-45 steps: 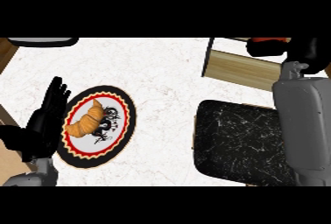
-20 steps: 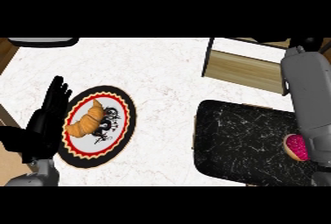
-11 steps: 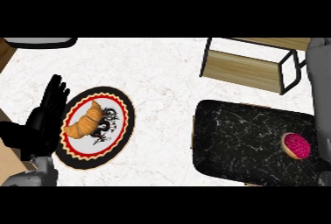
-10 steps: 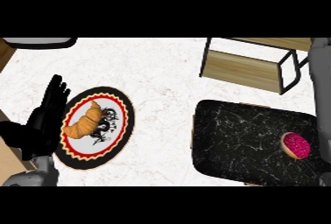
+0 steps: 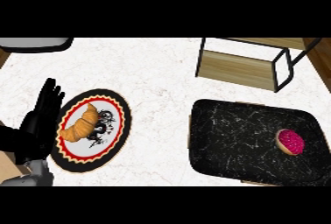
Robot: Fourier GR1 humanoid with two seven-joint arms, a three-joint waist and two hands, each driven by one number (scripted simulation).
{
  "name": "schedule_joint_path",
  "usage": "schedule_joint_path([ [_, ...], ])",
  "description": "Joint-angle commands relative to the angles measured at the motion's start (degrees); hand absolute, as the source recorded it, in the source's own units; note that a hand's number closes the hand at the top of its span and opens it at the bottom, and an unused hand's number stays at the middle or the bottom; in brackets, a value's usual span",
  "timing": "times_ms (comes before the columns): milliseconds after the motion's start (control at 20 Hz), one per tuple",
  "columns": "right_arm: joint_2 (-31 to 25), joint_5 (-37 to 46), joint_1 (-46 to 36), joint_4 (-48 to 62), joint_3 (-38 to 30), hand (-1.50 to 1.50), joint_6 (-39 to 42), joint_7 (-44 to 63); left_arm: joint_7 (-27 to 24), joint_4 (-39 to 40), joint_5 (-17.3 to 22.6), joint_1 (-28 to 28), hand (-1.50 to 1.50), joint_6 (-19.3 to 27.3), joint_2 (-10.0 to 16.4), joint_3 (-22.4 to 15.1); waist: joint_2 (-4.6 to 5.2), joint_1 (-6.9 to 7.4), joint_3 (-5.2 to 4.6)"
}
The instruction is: Pick the bell pepper from the tray and place it in the tiered shelf
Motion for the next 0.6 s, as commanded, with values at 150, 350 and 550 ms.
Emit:
schedule_joint_path([
  [150,-4.42,-11.71,16.56,-19.52,-7.43,-1.50,11.63,2.79,0.78,-3.99,0.75,2.43,0.00,-0.93,0.63,0.60,0.18,0.60,0.05],
  [350,-4.90,-18.46,23.07,-27.05,-12.31,-1.50,15.73,3.80,3.03,-0.57,0.52,-2.75,0.00,-0.72,1.13,1.16,0.38,0.59,0.04],
  [550,-4.92,-22.22,25.57,-25.74,-14.31,-1.50,15.85,-0.19,0.57,0.30,0.30,-2.42,0.00,-1.36,0.03,0.52,0.56,1.41,0.04],
])
